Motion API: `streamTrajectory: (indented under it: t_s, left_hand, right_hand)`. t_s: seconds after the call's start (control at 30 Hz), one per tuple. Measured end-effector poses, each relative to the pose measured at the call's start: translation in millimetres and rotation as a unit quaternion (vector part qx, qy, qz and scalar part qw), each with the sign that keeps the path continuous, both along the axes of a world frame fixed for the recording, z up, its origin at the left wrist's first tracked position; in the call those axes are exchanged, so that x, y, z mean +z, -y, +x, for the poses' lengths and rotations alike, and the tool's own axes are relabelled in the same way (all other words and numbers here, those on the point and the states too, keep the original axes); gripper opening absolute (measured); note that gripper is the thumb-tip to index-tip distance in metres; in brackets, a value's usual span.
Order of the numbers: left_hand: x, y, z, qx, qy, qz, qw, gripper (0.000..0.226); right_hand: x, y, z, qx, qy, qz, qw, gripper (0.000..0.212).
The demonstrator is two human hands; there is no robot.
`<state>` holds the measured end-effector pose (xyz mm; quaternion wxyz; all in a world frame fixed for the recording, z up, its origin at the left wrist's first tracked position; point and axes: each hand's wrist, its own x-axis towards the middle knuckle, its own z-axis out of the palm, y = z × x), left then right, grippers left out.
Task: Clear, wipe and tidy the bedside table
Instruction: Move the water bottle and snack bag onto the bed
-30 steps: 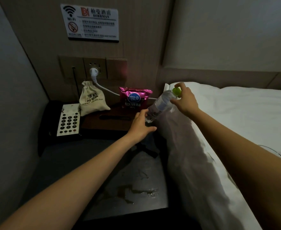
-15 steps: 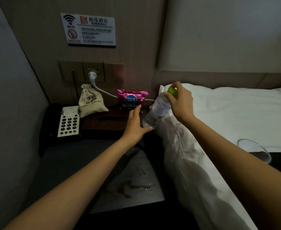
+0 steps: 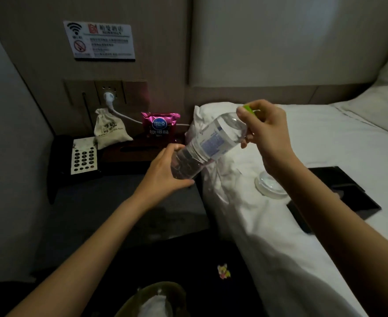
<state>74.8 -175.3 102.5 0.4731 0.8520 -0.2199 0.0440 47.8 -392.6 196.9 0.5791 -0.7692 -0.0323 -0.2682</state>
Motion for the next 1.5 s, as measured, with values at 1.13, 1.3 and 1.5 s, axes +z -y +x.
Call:
streamTrajectory:
  t_s: [1.13,1.3,1.5]
  left_hand:
    - [-33.1,197.7,-144.2,-0.179,-0.032,0.0,0.983,0.068]
    - [-41.0,195.1,-141.8,-0.173,-0.015,0.036,0.984,0.071]
    - [-36.0,173.9,-130.3,-0.211,0.002,0.031,0.977,0.068]
  right_hand:
    - [-107.7,219.8,-177.2,-0.346,-0.207,0.162,0.901,0.023]
    - [-115.1,235.1,-173.8,-0.331,-0.344,-0.054,0.877,0.022]
    - [-82.6,228.7,-160.6,-0.338,-0.408,-0.288,0.797,0.021]
